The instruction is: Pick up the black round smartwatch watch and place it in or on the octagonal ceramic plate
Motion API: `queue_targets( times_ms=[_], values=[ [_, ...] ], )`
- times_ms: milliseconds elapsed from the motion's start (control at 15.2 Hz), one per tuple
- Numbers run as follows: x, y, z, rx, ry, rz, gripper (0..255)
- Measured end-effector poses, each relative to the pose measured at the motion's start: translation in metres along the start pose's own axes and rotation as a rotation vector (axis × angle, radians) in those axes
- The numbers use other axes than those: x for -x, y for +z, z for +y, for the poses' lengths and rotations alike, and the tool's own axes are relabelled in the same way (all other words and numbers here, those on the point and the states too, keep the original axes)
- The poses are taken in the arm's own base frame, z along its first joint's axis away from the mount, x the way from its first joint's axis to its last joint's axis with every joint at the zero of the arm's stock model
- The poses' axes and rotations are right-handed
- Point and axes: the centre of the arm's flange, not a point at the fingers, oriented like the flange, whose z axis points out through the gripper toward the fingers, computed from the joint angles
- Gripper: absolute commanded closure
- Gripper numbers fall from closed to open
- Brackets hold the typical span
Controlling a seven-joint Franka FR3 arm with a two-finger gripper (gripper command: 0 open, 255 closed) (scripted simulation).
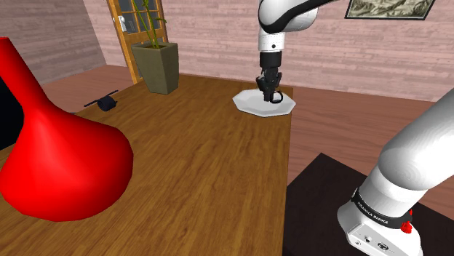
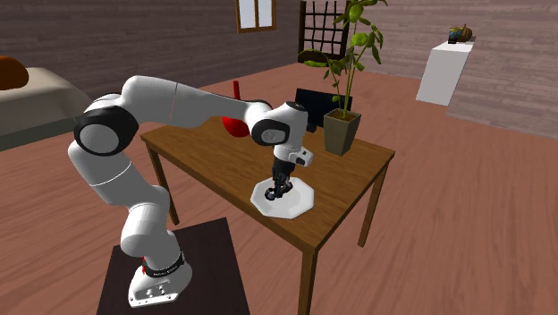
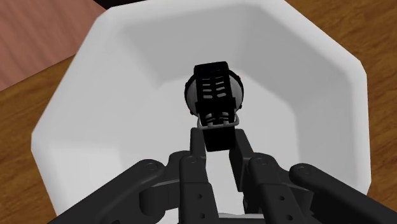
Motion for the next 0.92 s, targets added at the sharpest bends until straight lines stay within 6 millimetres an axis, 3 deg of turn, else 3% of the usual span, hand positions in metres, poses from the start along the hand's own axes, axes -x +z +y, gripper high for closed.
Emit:
queue_targets(
  times_ms=[396, 462, 924],
  values=[
    [-0.0003, 0.0036, 0.0000, 0.000, 0.000, 0.000, 255],
    [-0.0003, 0.0036, 0.0000, 0.000, 0.000, 0.000, 0],
    [-0.0007, -0.0029, -0.0002, 0.000, 0.000, 0.001, 0]
  ],
)
